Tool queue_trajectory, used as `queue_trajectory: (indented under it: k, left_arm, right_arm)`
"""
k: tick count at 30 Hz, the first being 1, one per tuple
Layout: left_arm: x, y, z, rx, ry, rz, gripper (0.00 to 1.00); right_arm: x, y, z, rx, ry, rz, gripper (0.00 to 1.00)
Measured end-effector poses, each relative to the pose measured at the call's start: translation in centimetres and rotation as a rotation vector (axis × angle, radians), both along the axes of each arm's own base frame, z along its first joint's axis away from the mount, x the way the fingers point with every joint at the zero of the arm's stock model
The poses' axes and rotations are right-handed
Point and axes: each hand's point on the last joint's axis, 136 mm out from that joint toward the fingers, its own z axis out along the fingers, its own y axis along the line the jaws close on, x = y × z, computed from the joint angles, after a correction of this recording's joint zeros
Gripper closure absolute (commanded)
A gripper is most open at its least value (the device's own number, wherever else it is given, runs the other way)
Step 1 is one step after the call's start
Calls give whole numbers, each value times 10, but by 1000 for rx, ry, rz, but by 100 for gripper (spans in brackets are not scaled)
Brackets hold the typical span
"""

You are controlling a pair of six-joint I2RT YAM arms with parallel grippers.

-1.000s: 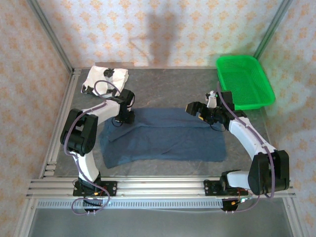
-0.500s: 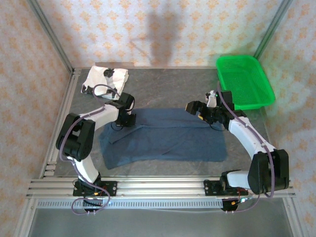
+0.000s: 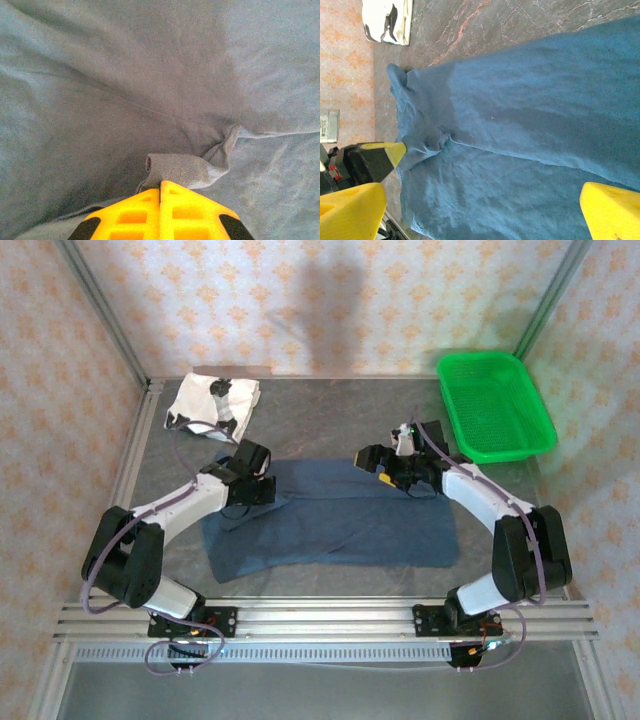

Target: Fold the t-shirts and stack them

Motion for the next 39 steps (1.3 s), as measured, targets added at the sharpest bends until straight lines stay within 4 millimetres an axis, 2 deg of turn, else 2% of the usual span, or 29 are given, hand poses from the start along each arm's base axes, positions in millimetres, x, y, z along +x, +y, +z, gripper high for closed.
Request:
queue_trajectory:
  k: [4, 8, 11, 17, 23, 25, 27, 30, 32, 34, 37, 39]
  left_arm:
    - [-20, -1, -7, -6, 17, 2, 100]
    - [-36, -7, -3, -32, 5, 9, 100]
    - [-47, -17, -1, -50, 1, 8, 100]
    - [-73, -39, -16, -44, 34, -7, 100]
    - [-87, -61, -24, -41, 45, -19, 68]
    - [-92, -69, -23, -52, 41, -29, 53]
    - [-94, -75, -15, -72, 19, -40, 44]
    - [-93, -79, 11, -136, -48, -32, 35]
    - [-88, -72, 36, -179, -111, 2, 29]
    - [-77, -55, 61, -217, -169, 78, 26]
    - [-55, -10, 87, -229, -226, 252, 26]
    - [-44, 21, 94, -218, -244, 362, 25]
  right_arm:
    - [3, 1, 1, 1, -1, -2, 1]
    - [3, 1, 0, 0, 2, -2, 1]
    - [4, 1, -3, -2, 10, -2, 1]
    - [4, 1, -11, -8, 31, -3, 1]
    - [4, 1, -16, -11, 46, -5, 1]
    - [5, 0, -16, -13, 45, -7, 1]
    - [5, 0, -16, -15, 45, -8, 1]
    - [5, -2, -18, -26, 45, -16, 1]
    - [4, -3, -20, -38, 52, -19, 1]
    - [1, -8, -23, -67, 61, -26, 1]
    - [-7, -19, -26, -133, 71, -39, 1]
    - [-13, -27, -22, -170, 67, -49, 1]
